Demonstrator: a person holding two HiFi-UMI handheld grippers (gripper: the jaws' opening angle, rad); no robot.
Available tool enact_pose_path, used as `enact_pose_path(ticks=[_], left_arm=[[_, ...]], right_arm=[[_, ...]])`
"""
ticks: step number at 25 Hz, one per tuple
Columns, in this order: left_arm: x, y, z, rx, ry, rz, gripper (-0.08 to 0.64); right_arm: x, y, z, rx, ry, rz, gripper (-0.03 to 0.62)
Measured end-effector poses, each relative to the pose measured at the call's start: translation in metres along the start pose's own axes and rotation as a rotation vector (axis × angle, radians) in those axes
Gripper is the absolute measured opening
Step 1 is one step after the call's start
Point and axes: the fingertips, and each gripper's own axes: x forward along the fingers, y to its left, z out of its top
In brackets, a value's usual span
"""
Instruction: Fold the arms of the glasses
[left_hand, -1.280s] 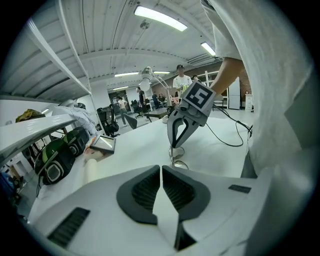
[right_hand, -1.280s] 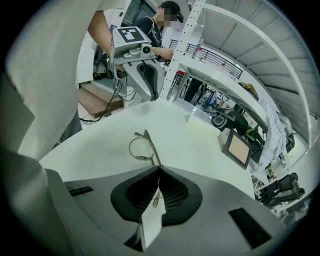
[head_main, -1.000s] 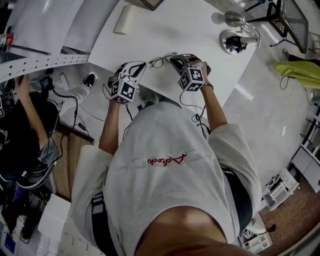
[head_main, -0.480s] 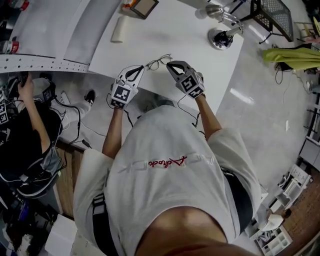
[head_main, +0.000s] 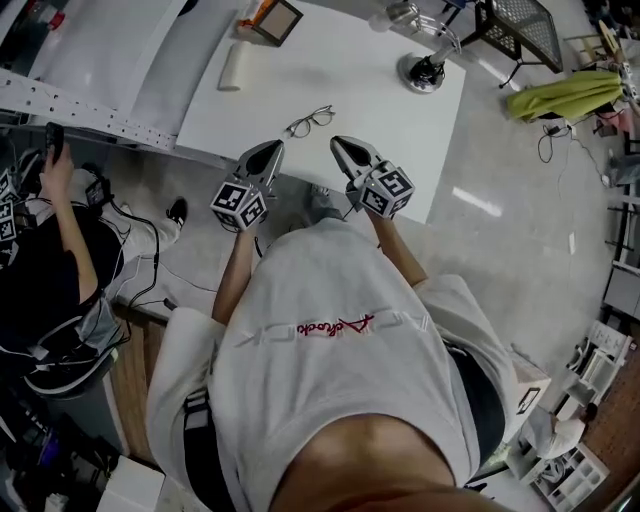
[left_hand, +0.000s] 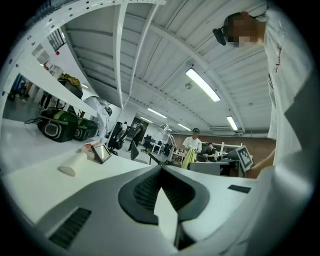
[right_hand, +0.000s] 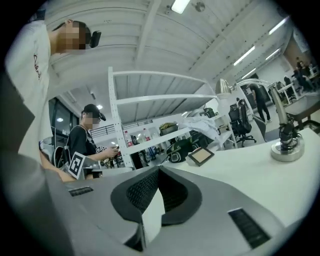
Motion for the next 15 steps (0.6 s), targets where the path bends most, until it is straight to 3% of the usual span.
enact_pose_path(ticks=[8,15], left_arm=[[-0.014,-0.037,-0.008,0.068,0.021,-0.042,0.029],[-0.030,-0.060,-0.016,0.070,-0.002,-0.053,0.029]], right_arm=[[-0.035,0.025,0.005,-0.065,-0.027,-0.059,0.015],[-0.059,0.042,-0.003,-0.091,-0.026,-0.080,0.015]])
